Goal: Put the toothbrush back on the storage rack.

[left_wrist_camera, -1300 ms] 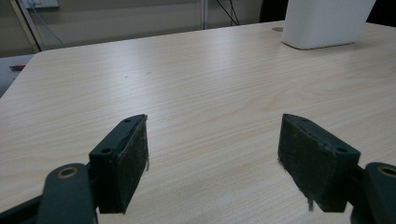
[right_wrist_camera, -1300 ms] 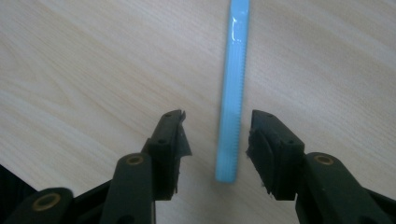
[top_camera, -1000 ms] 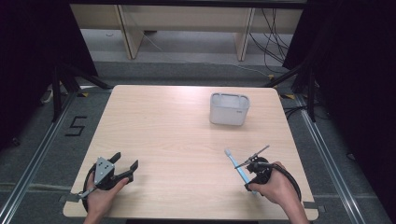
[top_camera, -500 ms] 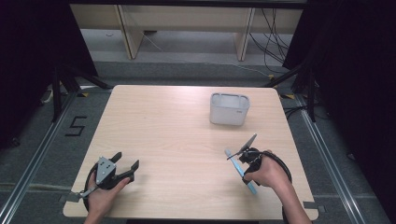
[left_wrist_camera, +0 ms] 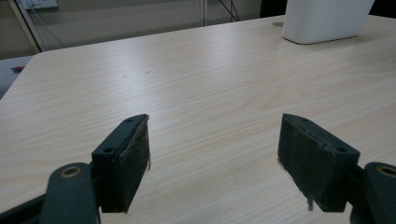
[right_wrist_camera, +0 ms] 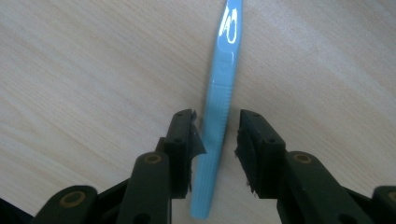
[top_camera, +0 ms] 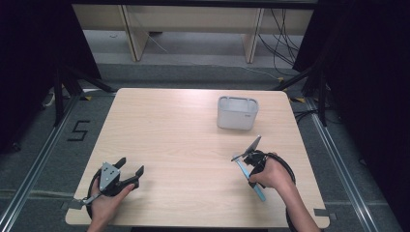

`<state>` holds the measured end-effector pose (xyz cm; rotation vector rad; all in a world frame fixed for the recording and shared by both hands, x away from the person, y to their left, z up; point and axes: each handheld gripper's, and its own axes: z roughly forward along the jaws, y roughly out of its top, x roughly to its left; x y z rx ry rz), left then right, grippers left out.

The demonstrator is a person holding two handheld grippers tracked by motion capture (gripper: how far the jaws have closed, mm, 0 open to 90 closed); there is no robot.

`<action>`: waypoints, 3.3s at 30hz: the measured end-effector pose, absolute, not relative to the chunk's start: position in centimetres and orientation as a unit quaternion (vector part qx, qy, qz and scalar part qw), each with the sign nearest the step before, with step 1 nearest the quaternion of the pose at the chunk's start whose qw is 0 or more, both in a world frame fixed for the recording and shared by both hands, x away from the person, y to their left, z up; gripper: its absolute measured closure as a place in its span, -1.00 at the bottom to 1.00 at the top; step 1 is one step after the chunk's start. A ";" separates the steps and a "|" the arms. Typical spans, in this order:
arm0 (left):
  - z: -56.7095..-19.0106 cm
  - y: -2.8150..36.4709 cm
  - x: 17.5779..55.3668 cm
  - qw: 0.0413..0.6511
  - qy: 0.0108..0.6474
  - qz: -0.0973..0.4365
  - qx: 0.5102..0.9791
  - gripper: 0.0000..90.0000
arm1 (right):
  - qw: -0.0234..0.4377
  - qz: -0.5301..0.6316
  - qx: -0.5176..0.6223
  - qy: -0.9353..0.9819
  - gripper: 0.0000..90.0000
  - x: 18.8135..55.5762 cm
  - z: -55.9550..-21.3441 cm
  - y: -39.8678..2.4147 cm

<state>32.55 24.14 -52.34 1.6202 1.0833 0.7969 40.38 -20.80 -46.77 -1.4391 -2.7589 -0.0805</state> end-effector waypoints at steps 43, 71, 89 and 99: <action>-52.4 24.2 32.5 0.500 0.448 0.326 0.666 -0.43 | -0.019 -0.071 -0.507 -0.859 0.76 39.6 -45.4 -20.4; -52.4 24.2 32.6 0.501 0.447 0.326 0.665 -0.44 | -0.068 -0.277 -0.466 -0.838 0.76 37.7 -45.8 -21.9; -52.4 24.3 32.6 0.502 0.448 0.327 0.664 -0.45 | -0.124 -0.396 -0.427 -0.803 0.76 36.9 -47.2 -21.9; -52.4 24.3 32.6 0.503 0.448 0.329 0.662 -0.45 | -0.150 -0.463 -0.396 -0.778 0.76 36.8 -47.9 -21.9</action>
